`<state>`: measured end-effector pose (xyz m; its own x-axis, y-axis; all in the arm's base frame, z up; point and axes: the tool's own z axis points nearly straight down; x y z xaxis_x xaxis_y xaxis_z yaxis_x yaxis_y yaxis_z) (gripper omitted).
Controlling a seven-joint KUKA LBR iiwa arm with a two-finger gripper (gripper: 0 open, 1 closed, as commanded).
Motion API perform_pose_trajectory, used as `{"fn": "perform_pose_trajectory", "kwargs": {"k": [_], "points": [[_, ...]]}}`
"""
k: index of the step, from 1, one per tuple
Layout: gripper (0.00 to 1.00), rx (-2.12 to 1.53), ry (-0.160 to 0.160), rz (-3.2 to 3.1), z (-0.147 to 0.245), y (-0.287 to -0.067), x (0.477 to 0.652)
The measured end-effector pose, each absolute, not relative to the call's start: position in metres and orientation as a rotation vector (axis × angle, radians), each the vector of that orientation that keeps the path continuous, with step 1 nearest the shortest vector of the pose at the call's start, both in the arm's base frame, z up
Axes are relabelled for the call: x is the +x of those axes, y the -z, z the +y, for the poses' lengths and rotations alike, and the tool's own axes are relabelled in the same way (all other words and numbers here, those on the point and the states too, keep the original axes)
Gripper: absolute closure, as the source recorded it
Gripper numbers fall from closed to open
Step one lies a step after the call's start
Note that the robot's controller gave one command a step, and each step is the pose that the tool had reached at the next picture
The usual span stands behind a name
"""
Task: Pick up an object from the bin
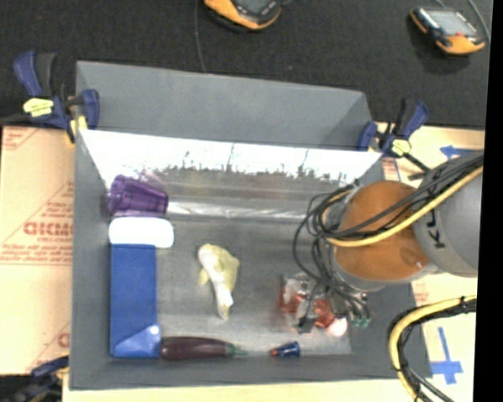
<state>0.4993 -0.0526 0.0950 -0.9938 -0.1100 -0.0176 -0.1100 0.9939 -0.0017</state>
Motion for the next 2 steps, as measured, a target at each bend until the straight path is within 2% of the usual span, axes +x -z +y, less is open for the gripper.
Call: {"fn": "perform_pose_trajectory", "kwargs": {"k": [1, 2], "points": [[1.0, -0.203, 0.001, 3.122, -0.043, -0.102, 0.491], [1.0, -0.205, 0.003, 3.117, -0.049, -0.113, 0.496]]}}
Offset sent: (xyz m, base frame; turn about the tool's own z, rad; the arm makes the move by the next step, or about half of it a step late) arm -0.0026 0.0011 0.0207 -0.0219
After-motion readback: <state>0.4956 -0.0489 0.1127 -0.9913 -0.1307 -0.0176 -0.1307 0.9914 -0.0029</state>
